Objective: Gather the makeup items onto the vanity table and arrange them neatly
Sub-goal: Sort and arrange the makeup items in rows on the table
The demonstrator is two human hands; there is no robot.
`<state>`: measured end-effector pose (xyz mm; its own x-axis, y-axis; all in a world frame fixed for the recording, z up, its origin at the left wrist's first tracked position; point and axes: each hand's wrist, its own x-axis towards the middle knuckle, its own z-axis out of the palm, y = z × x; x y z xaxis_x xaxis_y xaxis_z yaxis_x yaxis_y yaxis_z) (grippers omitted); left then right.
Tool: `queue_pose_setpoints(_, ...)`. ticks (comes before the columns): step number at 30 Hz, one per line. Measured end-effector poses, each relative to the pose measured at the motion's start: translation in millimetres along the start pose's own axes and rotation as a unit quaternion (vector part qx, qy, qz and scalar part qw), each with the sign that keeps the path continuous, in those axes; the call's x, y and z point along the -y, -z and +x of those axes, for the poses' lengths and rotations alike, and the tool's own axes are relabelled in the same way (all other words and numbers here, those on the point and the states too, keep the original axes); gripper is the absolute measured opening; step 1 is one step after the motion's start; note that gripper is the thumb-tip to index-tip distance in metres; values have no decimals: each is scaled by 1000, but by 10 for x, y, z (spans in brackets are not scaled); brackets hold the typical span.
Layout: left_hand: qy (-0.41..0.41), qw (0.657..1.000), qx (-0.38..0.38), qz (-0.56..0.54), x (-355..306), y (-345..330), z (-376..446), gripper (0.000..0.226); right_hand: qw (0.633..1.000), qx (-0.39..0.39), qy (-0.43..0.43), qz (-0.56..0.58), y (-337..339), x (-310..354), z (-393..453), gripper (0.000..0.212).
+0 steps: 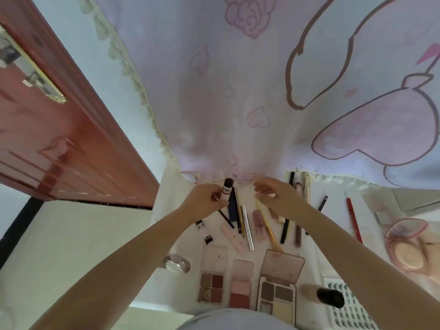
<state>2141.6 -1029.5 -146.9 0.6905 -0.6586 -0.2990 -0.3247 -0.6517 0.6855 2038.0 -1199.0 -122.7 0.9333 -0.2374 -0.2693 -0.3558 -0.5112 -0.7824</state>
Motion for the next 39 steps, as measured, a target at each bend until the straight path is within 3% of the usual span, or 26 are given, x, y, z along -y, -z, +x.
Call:
queue_pose_setpoints(2, 45, 998, -33, -37, 162, -30, 101, 12, 997, 27, -57, -48, -112, -105, 61, 27)
queue_pose_setpoints(4, 93, 992, -59, -68, 342, -63, 207, 3, 987, 71, -89, -117, -249, -194, 91, 28)
queue_pose_setpoints(7, 146, 981, -100, -76, 567, -93, 347, 22, 971, 90, -129, -181, -416, -294, 123, 29)
queue_pose_setpoints(16, 168, 980, -104, 23, 822, -184, 525, 11, 944, 67, -200, -254, -523, -533, 203, 7)
queue_pose_setpoints(22, 178, 980, -89, 22, 821, -187, 472, 11, 928, 94, -207, -295, -605, -606, 181, 27)
queue_pose_setpoints(27, 185, 980, -72, 0, 762, -155, 422, 29, 936, 89, -195, -278, -632, -638, 154, 35)
queue_pose_setpoints(31, 187, 982, 1, -3, 756, -101, 327, 85, 950, 50, -189, -244, -514, -641, 134, 26)
queue_pose_setpoints(33, 194, 981, 10, -17, 743, -61, 250, 103, 963, 26, -188, -193, -420, -644, 123, 26)
queue_pose_setpoints(36, 160, 986, -51, 0, 674, 22, 102, 102, 978, 15, -169, -125, -273, -615, 75, 28)
queue_pose_setpoints(39, 52, 989, -133, 33, 424, 67, -39, 86, 991, -10, -119, -67, -122, -478, -27, 21)
